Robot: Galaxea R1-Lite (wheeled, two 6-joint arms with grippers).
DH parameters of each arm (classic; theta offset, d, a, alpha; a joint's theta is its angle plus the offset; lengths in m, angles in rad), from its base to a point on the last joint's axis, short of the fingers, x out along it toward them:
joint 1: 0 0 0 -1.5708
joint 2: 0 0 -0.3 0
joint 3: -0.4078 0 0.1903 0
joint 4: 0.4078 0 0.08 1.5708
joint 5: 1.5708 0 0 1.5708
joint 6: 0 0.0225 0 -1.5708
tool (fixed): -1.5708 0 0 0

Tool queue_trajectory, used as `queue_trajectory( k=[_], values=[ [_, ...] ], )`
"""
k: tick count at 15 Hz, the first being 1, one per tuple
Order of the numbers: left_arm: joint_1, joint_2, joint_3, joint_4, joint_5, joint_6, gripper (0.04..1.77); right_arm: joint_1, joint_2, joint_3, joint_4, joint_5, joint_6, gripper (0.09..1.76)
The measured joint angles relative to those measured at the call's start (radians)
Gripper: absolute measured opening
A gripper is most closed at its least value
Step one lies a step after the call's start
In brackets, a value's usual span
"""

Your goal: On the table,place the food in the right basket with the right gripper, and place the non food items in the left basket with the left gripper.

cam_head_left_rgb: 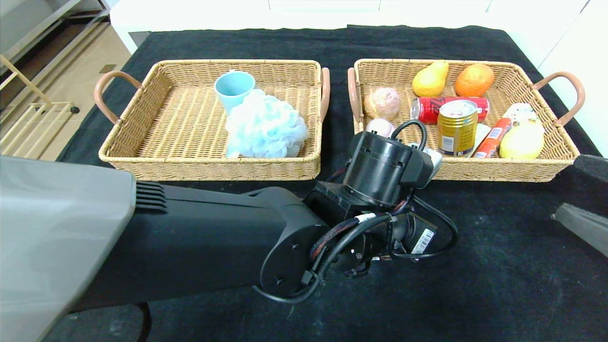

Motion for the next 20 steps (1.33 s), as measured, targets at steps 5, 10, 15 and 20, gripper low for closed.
queue_trajectory(
  k=[5, 10, 15, 20],
  values=[
    [0.000, 0.002, 0.002, 0.000, 0.003, -0.001, 0.94, -0.001, 0.006, 0.002, 0.000, 0.000, 0.000, 1.71],
    [0.001, 0.002, 0.000, 0.001, 0.002, 0.000, 1.31, -0.001, 0.008, 0.003, -0.001, 0.000, 0.000, 1.71],
    [-0.001, -0.023, 0.035, 0.009, 0.003, 0.008, 1.50, 0.006, -0.006, 0.008, -0.001, 0.001, -0.001, 1.71],
    [-0.002, -0.087, 0.133, 0.000, 0.000, 0.014, 1.60, 0.011, -0.034, 0.010, 0.011, 0.002, -0.002, 1.71]
  ],
)
